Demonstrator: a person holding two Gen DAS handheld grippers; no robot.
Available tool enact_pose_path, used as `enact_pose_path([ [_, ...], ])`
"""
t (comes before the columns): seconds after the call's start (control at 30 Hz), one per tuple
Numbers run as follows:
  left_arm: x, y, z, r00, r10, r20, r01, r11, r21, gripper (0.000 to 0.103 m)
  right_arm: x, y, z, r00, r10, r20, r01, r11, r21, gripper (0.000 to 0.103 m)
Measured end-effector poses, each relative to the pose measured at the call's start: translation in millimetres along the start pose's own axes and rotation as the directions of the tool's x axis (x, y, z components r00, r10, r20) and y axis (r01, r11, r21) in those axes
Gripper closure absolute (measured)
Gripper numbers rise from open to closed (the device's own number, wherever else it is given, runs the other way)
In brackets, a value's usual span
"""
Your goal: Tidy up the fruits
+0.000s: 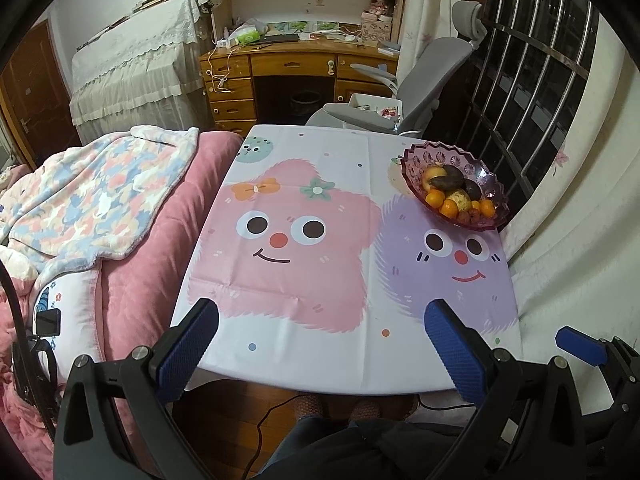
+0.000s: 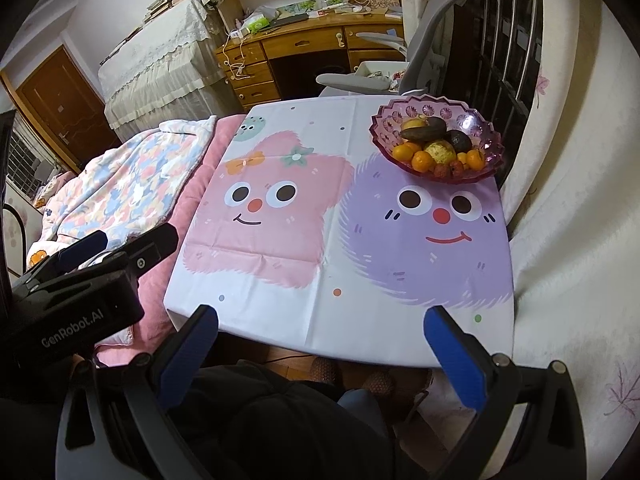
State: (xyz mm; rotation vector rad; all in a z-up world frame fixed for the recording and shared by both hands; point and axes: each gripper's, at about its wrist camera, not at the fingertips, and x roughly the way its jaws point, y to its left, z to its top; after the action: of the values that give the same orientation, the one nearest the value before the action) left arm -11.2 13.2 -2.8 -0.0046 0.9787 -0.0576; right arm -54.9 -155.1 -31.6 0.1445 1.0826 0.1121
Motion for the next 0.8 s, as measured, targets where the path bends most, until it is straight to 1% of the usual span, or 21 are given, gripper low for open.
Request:
enact_pose_path([
  [0.33,1.3,-0.5,1.5,1.0,0.013,0.002,-0.013,1.0,0.027,0.001,1.2,3.2,-2.8,1.0,0.009,-0.001,-0.009,1.0,0.008,0.0],
  [0.8,1.9,-0.9,2.4,1.0,0.006,0.001,-0.006,0.999,0.053,0.001,2.4,6.1,-4.7,1.0,0.001,-0.002,-0.001,0.999,0.038,0.0],
])
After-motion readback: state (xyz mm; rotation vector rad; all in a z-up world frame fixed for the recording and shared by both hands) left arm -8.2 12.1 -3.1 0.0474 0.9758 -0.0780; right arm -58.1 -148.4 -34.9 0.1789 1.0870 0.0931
